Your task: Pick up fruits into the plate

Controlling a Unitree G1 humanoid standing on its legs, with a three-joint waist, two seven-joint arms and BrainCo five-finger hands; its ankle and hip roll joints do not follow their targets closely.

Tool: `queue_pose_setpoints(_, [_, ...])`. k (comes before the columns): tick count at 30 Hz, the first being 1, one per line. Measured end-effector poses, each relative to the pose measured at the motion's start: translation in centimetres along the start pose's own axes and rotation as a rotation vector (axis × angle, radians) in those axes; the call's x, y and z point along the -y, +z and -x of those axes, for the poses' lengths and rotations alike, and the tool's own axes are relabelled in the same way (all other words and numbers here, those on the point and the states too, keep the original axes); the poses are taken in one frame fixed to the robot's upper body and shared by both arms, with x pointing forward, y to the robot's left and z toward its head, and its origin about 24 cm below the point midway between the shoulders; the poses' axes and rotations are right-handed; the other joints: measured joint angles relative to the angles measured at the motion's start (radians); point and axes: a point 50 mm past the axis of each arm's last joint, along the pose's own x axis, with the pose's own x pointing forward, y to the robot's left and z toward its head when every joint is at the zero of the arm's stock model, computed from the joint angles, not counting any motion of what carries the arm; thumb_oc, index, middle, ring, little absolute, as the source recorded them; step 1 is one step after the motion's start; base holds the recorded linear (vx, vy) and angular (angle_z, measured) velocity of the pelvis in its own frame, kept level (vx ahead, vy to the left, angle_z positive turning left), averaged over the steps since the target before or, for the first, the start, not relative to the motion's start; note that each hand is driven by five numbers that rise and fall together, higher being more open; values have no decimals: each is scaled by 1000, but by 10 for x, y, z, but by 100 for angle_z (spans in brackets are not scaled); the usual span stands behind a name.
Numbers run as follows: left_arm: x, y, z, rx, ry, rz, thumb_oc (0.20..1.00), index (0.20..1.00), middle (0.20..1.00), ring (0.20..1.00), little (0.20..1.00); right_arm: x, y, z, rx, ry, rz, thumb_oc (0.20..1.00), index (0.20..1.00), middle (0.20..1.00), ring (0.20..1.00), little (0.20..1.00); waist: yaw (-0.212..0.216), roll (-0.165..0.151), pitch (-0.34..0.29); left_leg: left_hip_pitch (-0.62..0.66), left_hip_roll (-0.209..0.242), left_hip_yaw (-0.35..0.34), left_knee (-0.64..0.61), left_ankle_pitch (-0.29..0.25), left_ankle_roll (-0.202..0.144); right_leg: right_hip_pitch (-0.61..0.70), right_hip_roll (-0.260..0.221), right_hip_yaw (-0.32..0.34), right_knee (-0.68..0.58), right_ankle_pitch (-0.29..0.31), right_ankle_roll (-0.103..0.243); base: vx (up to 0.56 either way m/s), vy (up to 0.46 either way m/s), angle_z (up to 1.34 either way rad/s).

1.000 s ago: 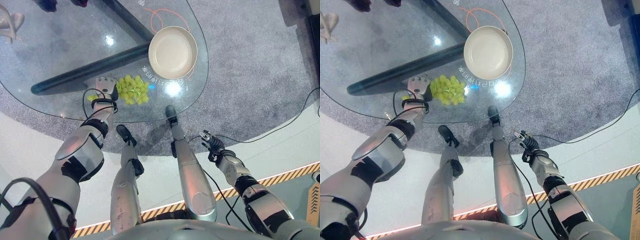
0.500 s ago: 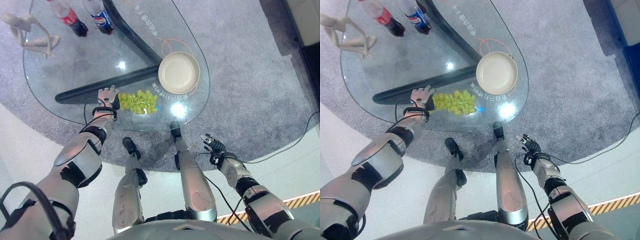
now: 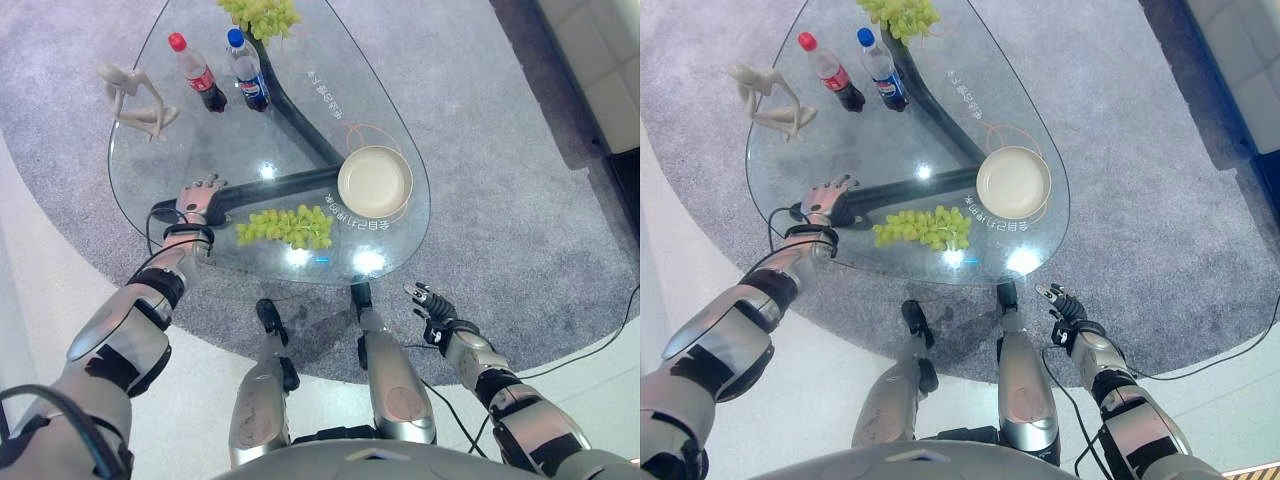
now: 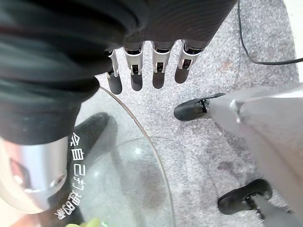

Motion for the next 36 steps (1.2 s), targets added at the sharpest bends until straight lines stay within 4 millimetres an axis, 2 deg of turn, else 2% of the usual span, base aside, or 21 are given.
queue_pose_setpoints(3, [2, 4, 2, 15, -2, 12, 213, 213, 213, 213, 213, 2, -2, 1, -3, -6, -6, 1000, 1000, 1000, 1000, 1000, 3, 13, -7, 0, 0, -1, 0, 0, 0, 3, 0, -1, -4, 0, 0, 20, -15, 1])
queue_pose_setpoints(4, [5, 4, 4, 20, -7, 15, 1000, 1000, 1000, 1000, 1000, 2, -2, 1, -4, -6, -6, 1000, 1000, 1000, 1000, 1000, 4, 18, -10, 0, 0, -1, 0, 0, 0, 4, 0, -1, -5, 0, 0, 0, 0, 0])
queue_pose_setpoints(13, [9, 7, 5, 20, -22, 24, 1000, 1000, 1000, 1000, 1000, 2, -1, 1, -2, -4, -6, 1000, 1000, 1000, 1000, 1000, -9, 26, -13, -18, 3, 14, 0, -4, -5, -25, 4, 12, -6, 2, -2, -4, -30, -5])
queue_pose_setpoints(17, [13, 19, 4, 26, -45, 51, 1000, 1000, 1000, 1000, 1000, 1, 3, -1, 9, -2, -4, 1000, 1000, 1000, 1000, 1000, -14, 29, 3, -58, 1, 38, 1, -2, -3, -89, 6, 37, 19, 5, -1, -19, -42, -16])
queue_pose_setpoints(19, [10, 28, -1, 26, -51, 45, 1000, 1000, 1000, 1000, 1000, -2, 12, -3, 31, 6, -2, 1000, 1000, 1000, 1000, 1000, -25, 28, 40, -68, 1, 44, 1, -1, -2, -110, 7, 44, 30, 5, -1, -14, -34, -8])
queue_pose_setpoints(22, [9, 30, -4, 0, -64, 55, 1000, 1000, 1000, 1000, 1000, -6, 21, -5, 53, 16, 1, 1000, 1000, 1000, 1000, 1000, -41, 27, 63, -88, 0, 60, 1, -1, -2, -142, 9, 61, 37, 5, -1, -19, -37, -15])
queue_pose_setpoints(24, [8, 28, -6, -27, -68, 61, 1000, 1000, 1000, 1000, 1000, -8, 25, -6, 67, 26, 1, 1000, 1000, 1000, 1000, 1000, -58, 26, 64, -107, 2, 65, 1, -1, -2, -166, 12, 66, 41, 5, -1, -39, -44, -11])
queue_pose_setpoints(36, [-4, 39, -17, -71, -60, 43, 1000, 1000, 1000, 1000, 1000, -21, 39, -6, 125, 72, -31, 1000, 1000, 1000, 1000, 1000, -85, 24, 64, -189, 3, 97, 1, -1, -2, -280, 21, 100, 71, 5, 0, -27, -39, -7])
